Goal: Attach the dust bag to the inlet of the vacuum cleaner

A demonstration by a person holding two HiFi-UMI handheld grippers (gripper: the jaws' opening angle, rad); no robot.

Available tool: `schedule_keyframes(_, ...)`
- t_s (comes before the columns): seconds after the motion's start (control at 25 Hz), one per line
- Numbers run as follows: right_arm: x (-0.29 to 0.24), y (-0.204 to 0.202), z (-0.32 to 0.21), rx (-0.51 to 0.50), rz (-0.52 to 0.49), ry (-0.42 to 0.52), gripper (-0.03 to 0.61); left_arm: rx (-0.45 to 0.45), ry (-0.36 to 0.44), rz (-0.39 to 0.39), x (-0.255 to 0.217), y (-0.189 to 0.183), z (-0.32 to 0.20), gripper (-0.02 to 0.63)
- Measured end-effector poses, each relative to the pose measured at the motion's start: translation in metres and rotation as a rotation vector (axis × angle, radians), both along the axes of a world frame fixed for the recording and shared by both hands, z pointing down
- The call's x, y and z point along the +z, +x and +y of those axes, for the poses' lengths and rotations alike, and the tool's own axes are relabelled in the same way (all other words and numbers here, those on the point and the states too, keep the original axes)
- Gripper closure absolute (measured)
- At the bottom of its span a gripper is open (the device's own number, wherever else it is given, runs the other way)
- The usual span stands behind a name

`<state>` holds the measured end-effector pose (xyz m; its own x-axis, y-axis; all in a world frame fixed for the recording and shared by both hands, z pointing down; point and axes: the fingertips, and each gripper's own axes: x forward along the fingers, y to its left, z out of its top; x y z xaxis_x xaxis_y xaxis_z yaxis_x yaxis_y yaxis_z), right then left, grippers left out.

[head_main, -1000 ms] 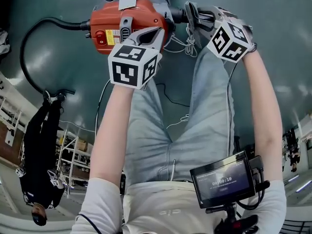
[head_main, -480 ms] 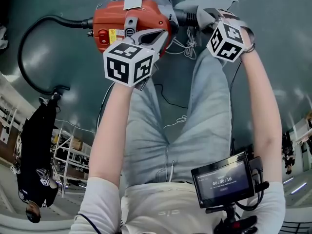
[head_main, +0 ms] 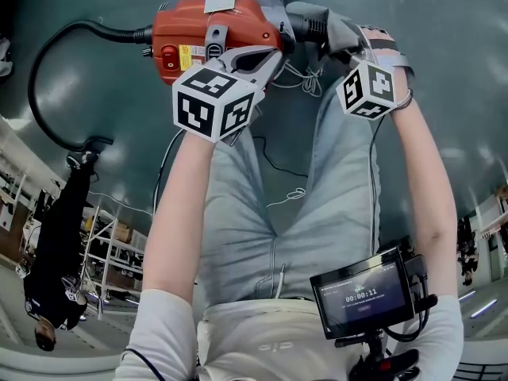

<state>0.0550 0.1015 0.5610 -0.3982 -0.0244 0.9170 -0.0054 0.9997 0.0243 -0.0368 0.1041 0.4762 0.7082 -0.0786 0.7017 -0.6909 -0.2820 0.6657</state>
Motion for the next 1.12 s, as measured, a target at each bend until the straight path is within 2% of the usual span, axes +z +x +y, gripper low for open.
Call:
schedule_keyframes(0.04, 0.001, 0.003, 0.001, -0.049, 0.035, 0.052, 0.374, 0.006, -0.002, 0.002, 0.0, 0.002, 0.001, 0.607)
schedule_keyframes(0.08, 0.003, 0.005, 0.003, -0.079, 0.053, 0.034, 0.374, 0.008, -0.006, 0.006, -0.001, 0.005, 0.002, 0.607)
schedule_keyframes(0.12, 0.005, 0.008, 0.003, -0.077, 0.049, -0.062, 0.374, 0.008, -0.01, 0.009, -0.001, 0.007, 0.002, 0.607)
schedule_keyframes(0.24, -0.002, 0.018, -0.002, 0.049, -0.013, -0.52, 0.374, 0.006, -0.019, 0.019, 0.001, 0.013, 0.0, 0.607)
schedule_keyframes(0.28, -0.006, 0.021, -0.006, 0.075, -0.02, -0.596, 0.374, 0.003, -0.025, 0.022, 0.001, 0.014, 0.001, 0.607)
schedule_keyframes(0.32, -0.009, 0.025, -0.011, 0.077, -0.017, -0.609, 0.374, -0.001, -0.031, 0.026, 0.002, 0.013, 0.001, 0.607)
schedule_keyframes(0.44, -0.016, 0.034, -0.031, 0.093, -0.032, -0.517, 0.376, -0.013, -0.046, 0.036, 0.002, 0.008, 0.0, 0.607)
schedule_keyframes(0.52, -0.019, 0.03, -0.032, 0.15, -0.09, -0.53, 0.376, -0.013, -0.048, 0.038, 0.002, 0.005, 0.001, 0.607)
schedule_keyframes(0.6, -0.021, 0.022, -0.026, 0.157, -0.12, -0.537, 0.376, -0.014, -0.049, 0.041, 0.001, 0.005, 0.002, 0.607)
schedule_keyframes(0.76, -0.026, 0.011, -0.027, -0.019, -0.058, -0.345, 0.376, -0.017, -0.044, 0.041, 0.0, 0.003, 0.0, 0.607)
schedule_keyframes(0.8, -0.026, 0.007, -0.025, -0.045, -0.041, -0.333, 0.377, -0.017, -0.043, 0.039, -0.001, 0.001, -0.001, 0.607)
schedule_keyframes(0.84, -0.026, 0.003, -0.023, -0.042, -0.026, -0.366, 0.377, -0.017, -0.04, 0.037, -0.001, 0.0, -0.001, 0.607)
schedule_keyframes(1.0, -0.022, 0.0, -0.018, 0.107, -0.018, -0.659, 0.396, -0.012, -0.019, 0.022, 0.0, -0.003, 0.002, 0.607)
schedule_keyframes(1.12, -0.022, 0.0, -0.021, 0.362, -0.012, -0.887, 0.409, 0.019, 0.019, 0.027, -0.006, 0.003, 0.005, 0.604)
